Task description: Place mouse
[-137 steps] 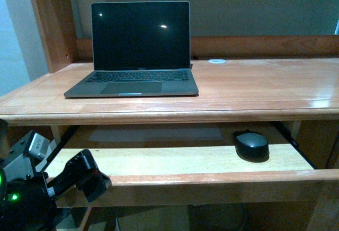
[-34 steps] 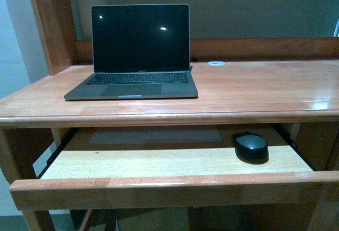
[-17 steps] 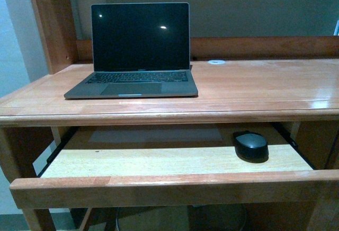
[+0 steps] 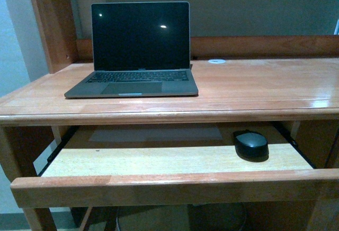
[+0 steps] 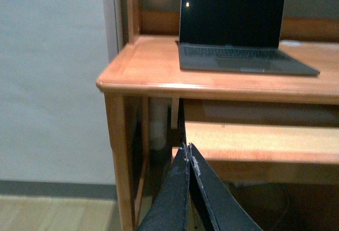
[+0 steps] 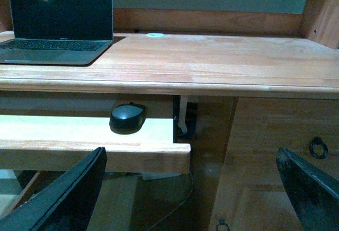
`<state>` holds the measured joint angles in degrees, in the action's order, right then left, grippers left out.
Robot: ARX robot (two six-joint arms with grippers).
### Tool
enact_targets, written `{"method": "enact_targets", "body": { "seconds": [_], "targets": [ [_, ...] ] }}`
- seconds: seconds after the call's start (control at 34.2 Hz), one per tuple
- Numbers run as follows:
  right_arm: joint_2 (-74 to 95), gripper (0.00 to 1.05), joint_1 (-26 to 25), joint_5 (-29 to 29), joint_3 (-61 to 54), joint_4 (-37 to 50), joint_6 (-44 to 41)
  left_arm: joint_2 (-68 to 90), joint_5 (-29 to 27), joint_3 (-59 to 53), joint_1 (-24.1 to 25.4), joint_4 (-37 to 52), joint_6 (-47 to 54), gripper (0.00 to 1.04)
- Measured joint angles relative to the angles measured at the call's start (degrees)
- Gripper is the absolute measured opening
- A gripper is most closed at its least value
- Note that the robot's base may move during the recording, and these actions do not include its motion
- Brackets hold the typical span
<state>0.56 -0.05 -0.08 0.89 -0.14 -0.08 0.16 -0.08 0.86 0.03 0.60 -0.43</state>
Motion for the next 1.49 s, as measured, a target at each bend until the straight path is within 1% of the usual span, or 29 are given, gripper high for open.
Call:
{"method": "enact_targets", "body": {
  "seconds": [0.2,0.23,0.5,0.53,0.64,0.7,0.76,0.88,0.91,0.97,1.02,1.08,1.29,1.35,1.4,1.49],
  "targets": [
    [0.0,0.98,0.0,0.0,0.0,0.0,0.0,0.0,0.0,-0.3,0.0,-0.7,0.0,0.02],
    [0.0,0.98,0.0,0.0,0.0,0.0,0.0,0.0,0.0,-0.3,0.0,-0.8,0.0,0.04],
    [0.1,0.98,0.1,0.0,0.0,0.2,0.0,0.0,0.0,-0.3,0.0,-0.8,0.0,0.35],
    [0.2,0.98,0.2,0.1,0.0,0.6,0.0,0.0,0.0,-0.3,0.0,-0.8,0.0,0.37],
    [4.6,0.98,2.9,2.6,0.4,6.3,0.0,0.0,0.0,-0.3,0.0,-0.8,0.0,0.48],
    [15.5,0.98,8.0,4.8,3.0,12.6,0.0,0.0,0.0,-0.3,0.0,-0.8,0.0,0.61],
    [26.6,0.98,11.6,4.9,6.1,18.7,0.8,0.0,0.0,-0.3,0.0,-0.8,0.0,0.74],
    [46.1,0.98,12.6,5.6,13.5,26.2,2.2,0.0,0.0,-0.3,0.0,-0.8,0.0,0.97],
    [50.3,0.98,12.9,6.3,15.3,26.7,2.4,0.0,0.0,-0.3,0.0,-0.8,0.0,1.0],
    [59.8,0.98,14.1,6.4,19.1,26.4,3.5,0.0,0.0,-0.3,0.0,-0.8,0.0,0.97],
    [68.0,0.98,15.0,7.6,22.9,25.0,4.9,0.0,0.0,-0.3,0.0,-0.8,0.0,0.98],
    [73.5,0.98,15.0,8.8,25.6,25.4,6.3,0.0,0.0,-0.3,0.0,-0.8,0.0,0.98],
    [74.8,0.98,14.8,9.5,26.4,25.7,8.0,0.0,0.0,-0.3,0.0,-0.8,0.0,0.98],
    [75.5,0.98,16.0,10.3,26.5,27.0,7.9,0.0,0.0,-0.3,0.0,-0.8,0.0,0.98],
    [78.6,0.98,18.4,11.3,28.2,27.7,8.0,0.0,0.0,-0.3,0.0,-0.7,0.0,0.98],
    [85.1,0.98,20.6,11.7,33.2,27.5,8.3,0.0,0.0,-0.3,0.0,-0.8,0.0,0.98]
  ]
}}
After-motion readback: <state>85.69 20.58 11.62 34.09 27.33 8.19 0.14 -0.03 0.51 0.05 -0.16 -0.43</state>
